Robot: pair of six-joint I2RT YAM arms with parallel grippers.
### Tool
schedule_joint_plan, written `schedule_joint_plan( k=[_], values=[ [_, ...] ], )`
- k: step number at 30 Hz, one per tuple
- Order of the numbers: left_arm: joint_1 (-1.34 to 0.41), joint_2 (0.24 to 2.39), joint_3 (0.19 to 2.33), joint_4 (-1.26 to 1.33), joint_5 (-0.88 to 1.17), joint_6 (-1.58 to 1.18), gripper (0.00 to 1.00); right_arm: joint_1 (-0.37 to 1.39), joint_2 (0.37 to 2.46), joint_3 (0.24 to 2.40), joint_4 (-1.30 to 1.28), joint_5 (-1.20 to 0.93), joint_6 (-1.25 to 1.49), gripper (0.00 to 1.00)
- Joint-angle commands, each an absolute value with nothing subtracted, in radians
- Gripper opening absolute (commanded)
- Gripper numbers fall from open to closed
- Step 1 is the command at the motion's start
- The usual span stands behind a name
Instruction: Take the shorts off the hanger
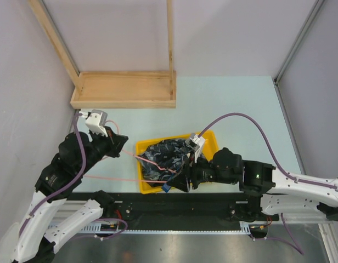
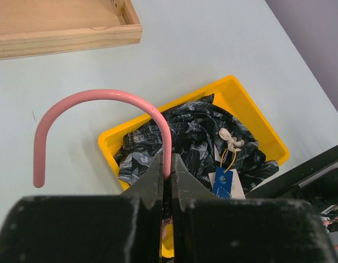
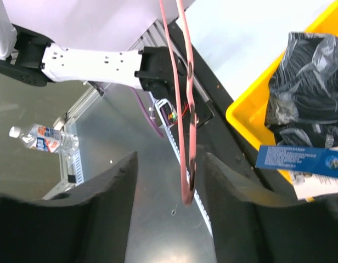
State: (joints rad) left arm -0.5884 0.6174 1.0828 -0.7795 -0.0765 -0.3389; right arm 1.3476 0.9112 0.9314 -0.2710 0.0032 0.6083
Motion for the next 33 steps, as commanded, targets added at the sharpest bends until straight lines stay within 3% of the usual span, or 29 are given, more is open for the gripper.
schedule_joint_plan(
  k=[1, 6, 9, 10, 11, 12, 13, 17, 24, 33],
  values=[
    [-0.586, 0.607, 1.085, -0.738, -0.045, -0.324, 0.00, 1.362, 0.948, 0.985, -0.196, 0.040, 0.594, 0.47],
    [-0.584, 0.601, 1.106, -0.710, -0.009, -0.351, 0.00, 1.377, 0.996, 0.997, -0.175, 0.037, 0.594, 0.03],
    [-0.586, 0.607, 1.138, -0.713, -0.012, -0.370, 0.00, 1.394, 0.999, 0.999, -0.175, 0.087, 0.600, 0.00],
    [-0.584, 0.609, 1.149, -0.736, -0.041, -0.376, 0.07, 1.397, 0.996, 0.999, -0.175, 0.106, 0.598, 0.00],
    [-0.586, 0.612, 1.172, -0.750, -0.061, -0.386, 0.23, 1.402, 0.991, 0.999, -0.173, 0.144, 0.598, 0.00],
    [-0.584, 0.606, 1.181, -0.764, -0.083, -0.402, 0.31, 1.407, 0.982, 0.999, -0.169, 0.165, 0.595, 0.00],
    [-0.586, 0.598, 1.189, -0.778, -0.116, -0.408, 0.52, 1.407, 0.979, 0.999, -0.157, 0.199, 0.594, 0.00],
    [-0.584, 0.531, 1.222, -0.790, -0.184, -0.443, 0.98, 1.408, 0.963, 1.003, -0.112, 0.290, 0.572, 0.00],
    [-0.584, 0.411, 1.284, -0.816, -0.187, -0.475, 1.00, 1.365, 1.009, 1.080, -0.014, 0.455, 0.450, 0.00],
    [-0.584, 0.313, 1.204, -0.842, -0.063, -0.554, 1.00, 1.110, 1.210, 1.187, 0.364, 0.440, 0.253, 0.00]
  ],
)
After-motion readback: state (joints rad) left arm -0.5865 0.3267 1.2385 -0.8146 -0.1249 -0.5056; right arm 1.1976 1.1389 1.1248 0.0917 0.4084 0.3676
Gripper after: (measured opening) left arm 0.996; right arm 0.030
